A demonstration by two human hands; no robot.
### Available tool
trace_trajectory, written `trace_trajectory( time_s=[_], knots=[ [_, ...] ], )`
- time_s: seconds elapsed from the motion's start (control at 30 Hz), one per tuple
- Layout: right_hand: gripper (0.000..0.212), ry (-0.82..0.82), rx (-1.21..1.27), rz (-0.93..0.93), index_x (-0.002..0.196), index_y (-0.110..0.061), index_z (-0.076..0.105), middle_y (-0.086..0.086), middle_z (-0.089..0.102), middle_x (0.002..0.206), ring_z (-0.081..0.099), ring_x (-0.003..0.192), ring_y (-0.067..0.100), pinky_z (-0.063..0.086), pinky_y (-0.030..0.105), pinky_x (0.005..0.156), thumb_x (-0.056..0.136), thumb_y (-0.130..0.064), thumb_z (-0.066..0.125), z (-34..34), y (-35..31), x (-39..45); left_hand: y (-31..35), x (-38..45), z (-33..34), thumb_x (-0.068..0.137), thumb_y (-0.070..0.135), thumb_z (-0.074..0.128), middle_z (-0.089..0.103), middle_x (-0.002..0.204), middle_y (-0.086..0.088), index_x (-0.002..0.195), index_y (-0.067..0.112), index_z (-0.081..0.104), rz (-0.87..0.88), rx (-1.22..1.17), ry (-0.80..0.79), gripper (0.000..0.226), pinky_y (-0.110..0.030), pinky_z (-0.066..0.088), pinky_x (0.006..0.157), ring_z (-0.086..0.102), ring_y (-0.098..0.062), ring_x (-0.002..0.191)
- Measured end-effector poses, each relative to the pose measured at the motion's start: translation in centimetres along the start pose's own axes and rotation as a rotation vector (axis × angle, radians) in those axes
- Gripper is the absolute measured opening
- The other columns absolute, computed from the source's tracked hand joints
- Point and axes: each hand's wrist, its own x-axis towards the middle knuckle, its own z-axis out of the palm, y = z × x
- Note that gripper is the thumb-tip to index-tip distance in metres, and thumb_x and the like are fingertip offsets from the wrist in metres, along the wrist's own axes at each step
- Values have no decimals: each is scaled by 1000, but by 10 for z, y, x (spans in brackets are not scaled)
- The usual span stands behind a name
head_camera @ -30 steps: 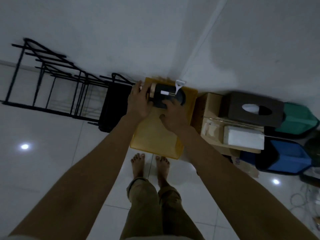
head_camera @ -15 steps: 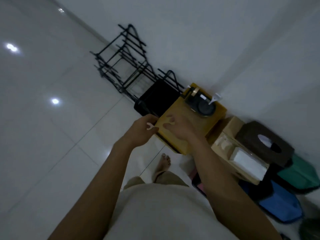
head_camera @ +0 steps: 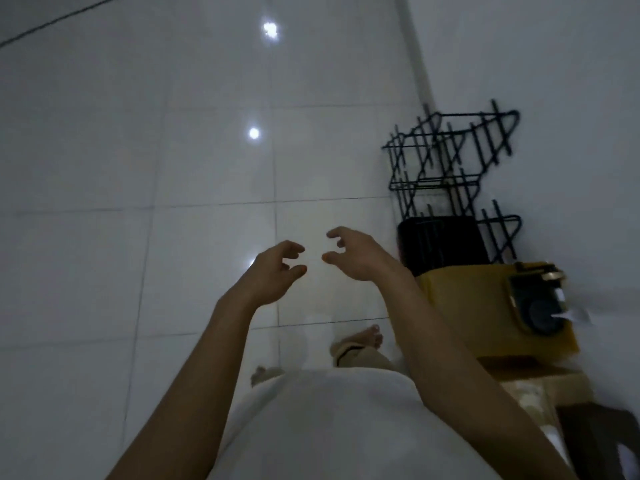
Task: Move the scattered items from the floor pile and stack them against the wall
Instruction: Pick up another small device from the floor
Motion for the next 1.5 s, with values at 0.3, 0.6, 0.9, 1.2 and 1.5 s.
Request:
trace_trajectory(
  time_s=[0.3, 0.6, 0.9, 1.2, 1.5],
  knots=[
    [56, -300, -245, -245, 143, -23, 42, 8, 48, 141, 49, 125, 21, 39, 30, 98, 93, -36, 62, 164, -175, 5, -150, -164, -119, 92, 31, 62, 55, 128, 6, 128, 28, 52, -279, -246, 429, 37, -25, 47, 71, 59, -13, 103],
    [53, -524, -413, -495, 142, -24, 46, 7, 49, 140, 50, 122, 18, 38, 24, 88, 92, -32, 64, 282, -324, 42, -244, -234, -185, 91, 29, 63, 55, 124, 7, 125, 27, 53, -471, -500, 783, 36, -26, 46, 78, 58, -15, 105],
    [54, -735, -631, -661, 142, -23, 45, 7, 49, 140, 51, 120, 19, 39, 24, 89, 92, -33, 64, 347, -496, 129, -289, -218, -311, 92, 28, 62, 53, 122, 8, 128, 24, 52, -619, -605, 1023, 37, -26, 43, 81, 56, -16, 106],
    [51, -914, -680, -771, 140, -24, 47, 5, 50, 137, 50, 106, 13, 40, 20, 76, 93, -34, 64, 418, -638, 191, -330, -204, -419, 93, 26, 61, 53, 125, 5, 128, 23, 52, -744, -684, 1238, 36, -24, 40, 84, 52, -12, 106],
    [51, -942, -768, -794, 139, -24, 48, 5, 51, 136, 50, 105, 13, 41, 24, 82, 92, -33, 65, 514, -754, 255, -444, -200, -544, 92, 26, 62, 53, 132, 1, 129, 21, 52, -773, -665, 1272, 38, -23, 36, 88, 46, -7, 108]
  ],
)
